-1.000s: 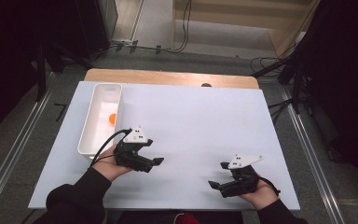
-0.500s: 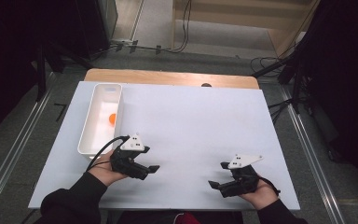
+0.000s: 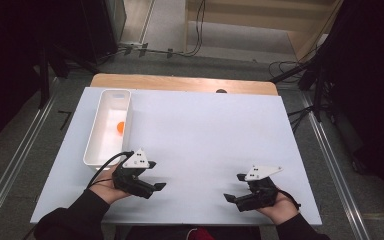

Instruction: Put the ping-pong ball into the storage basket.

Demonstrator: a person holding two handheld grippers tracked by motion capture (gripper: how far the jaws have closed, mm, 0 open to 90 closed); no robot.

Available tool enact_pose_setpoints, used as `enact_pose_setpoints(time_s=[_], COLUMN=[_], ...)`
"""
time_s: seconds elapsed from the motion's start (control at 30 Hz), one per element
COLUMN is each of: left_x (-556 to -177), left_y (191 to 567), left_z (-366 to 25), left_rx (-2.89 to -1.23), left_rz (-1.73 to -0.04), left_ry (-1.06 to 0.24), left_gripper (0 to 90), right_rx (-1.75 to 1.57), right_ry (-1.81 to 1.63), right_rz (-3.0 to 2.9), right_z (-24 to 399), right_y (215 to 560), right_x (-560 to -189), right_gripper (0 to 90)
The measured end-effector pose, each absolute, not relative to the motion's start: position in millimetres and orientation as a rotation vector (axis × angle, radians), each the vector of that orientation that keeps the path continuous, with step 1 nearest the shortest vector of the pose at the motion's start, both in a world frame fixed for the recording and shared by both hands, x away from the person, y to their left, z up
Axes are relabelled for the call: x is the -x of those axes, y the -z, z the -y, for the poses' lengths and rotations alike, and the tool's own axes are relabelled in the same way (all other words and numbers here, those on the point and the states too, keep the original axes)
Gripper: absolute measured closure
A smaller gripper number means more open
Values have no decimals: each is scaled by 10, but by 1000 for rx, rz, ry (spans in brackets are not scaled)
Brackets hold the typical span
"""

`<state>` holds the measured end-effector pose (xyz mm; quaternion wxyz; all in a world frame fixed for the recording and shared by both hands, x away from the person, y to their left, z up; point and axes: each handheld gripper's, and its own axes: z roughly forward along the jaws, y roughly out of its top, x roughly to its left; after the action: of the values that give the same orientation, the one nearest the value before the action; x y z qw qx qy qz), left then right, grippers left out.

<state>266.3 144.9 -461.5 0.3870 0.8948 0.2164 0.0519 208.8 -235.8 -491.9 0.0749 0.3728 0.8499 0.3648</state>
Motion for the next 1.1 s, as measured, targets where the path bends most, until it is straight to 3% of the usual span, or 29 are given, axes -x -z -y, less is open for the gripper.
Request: enact_pose_setpoints(time_s=[1.1], left_x=[-2534], left_y=[4722], left_z=[-1804], left_rx=[-2303], left_rz=[-628], left_ry=[-90], left_gripper=[209], right_rx=[-1119], right_ry=[-1091], right_rz=[-2548], right_z=[2359], right_y=[4922], right_x=[-2091], right_gripper=[150])
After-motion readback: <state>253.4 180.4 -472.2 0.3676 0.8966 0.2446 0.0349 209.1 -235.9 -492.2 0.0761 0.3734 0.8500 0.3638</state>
